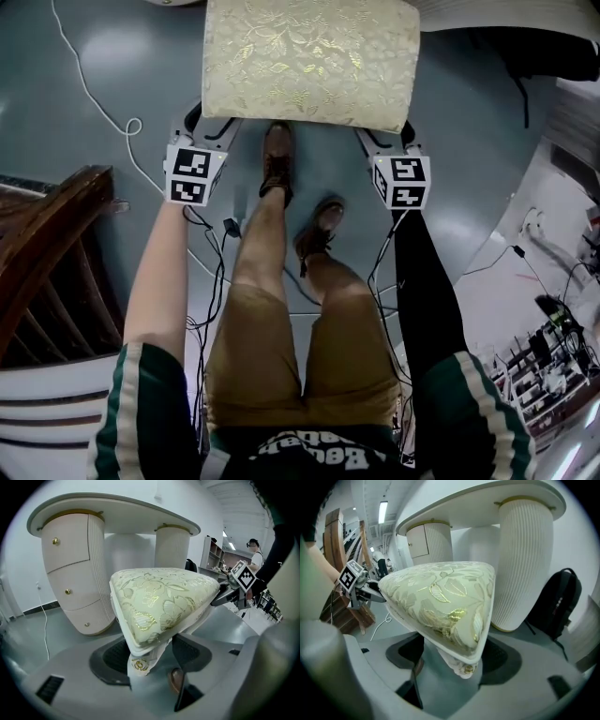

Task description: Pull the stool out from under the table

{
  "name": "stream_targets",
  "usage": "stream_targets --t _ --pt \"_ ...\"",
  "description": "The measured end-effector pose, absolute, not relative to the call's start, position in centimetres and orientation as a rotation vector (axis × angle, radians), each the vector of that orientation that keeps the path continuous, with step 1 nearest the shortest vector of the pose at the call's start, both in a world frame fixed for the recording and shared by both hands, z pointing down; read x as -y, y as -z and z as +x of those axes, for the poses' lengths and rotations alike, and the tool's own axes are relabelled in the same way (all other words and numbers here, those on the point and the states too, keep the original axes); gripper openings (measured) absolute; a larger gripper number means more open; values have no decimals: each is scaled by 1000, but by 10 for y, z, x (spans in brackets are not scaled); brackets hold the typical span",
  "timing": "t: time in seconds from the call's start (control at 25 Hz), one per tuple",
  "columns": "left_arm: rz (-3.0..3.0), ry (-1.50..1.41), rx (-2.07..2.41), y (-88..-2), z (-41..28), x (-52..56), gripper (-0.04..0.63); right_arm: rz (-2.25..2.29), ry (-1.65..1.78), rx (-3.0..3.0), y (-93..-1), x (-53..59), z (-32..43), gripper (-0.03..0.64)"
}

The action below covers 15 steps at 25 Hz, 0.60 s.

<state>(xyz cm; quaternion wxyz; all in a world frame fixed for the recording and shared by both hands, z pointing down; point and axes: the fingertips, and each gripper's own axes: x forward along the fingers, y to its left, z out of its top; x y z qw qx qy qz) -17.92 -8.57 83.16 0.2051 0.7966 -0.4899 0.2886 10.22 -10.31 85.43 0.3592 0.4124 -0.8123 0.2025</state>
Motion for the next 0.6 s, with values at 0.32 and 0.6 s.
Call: stream_targets --t 0.32,0.6 --pt "2162 -817 1351 -846 -158 -13 296 1015 -541 2037 -867 11 123 376" --pt "2126 -866 1295 -844 -158 -16 296 976 -590 1975 -864 7 124 376"
